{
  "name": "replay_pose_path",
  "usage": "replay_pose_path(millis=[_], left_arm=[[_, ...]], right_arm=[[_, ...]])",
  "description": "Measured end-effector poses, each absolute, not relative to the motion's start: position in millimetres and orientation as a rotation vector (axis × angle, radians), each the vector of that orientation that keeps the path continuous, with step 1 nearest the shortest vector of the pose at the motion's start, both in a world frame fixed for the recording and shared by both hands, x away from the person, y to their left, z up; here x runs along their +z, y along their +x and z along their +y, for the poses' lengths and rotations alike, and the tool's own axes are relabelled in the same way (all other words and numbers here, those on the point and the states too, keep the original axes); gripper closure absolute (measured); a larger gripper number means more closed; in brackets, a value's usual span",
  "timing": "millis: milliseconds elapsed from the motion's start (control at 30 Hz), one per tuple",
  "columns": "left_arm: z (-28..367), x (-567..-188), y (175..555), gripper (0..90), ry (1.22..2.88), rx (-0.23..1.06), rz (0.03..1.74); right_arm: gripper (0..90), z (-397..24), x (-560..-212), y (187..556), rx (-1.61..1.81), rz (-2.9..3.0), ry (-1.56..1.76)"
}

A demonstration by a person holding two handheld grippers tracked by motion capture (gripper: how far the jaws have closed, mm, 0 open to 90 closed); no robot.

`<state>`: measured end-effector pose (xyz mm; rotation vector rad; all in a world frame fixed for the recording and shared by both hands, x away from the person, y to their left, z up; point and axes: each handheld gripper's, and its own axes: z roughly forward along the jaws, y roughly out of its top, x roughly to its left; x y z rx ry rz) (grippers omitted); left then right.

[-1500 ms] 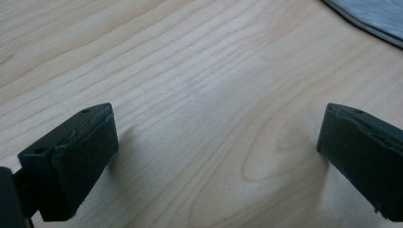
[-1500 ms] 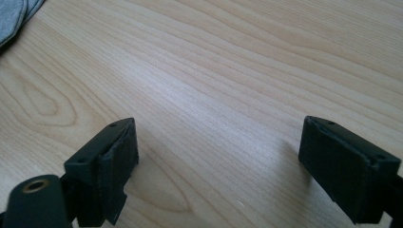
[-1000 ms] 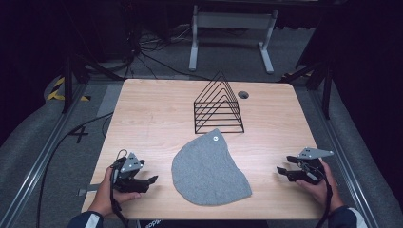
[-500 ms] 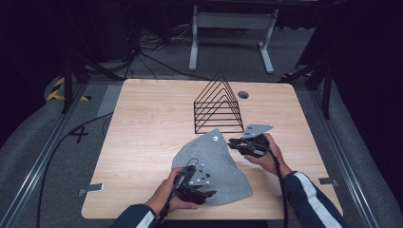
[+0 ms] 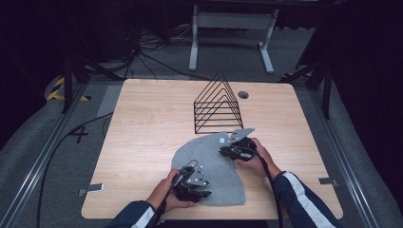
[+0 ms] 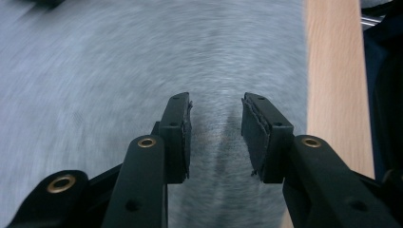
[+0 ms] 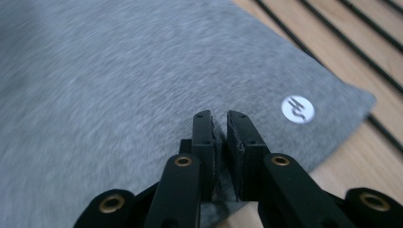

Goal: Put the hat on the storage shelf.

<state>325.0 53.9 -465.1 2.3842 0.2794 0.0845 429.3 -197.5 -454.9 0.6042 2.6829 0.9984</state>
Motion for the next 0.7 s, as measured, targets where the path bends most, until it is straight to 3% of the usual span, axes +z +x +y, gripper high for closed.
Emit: replay_pose_path(millis=[400, 700], left_arm=[[108.7, -465.9, 352.6, 60.0, 2.348, 0.179, 0.520], [99.6, -465.4, 377.6, 60.2, 2.336, 0.224, 0.574]], right_arm=[[82.9, -219.0, -450.0, 376.0, 0.927, 2.757, 0.580], [84.0, -213.3, -449.3, 332.8, 0.909, 2.794, 0.552]])
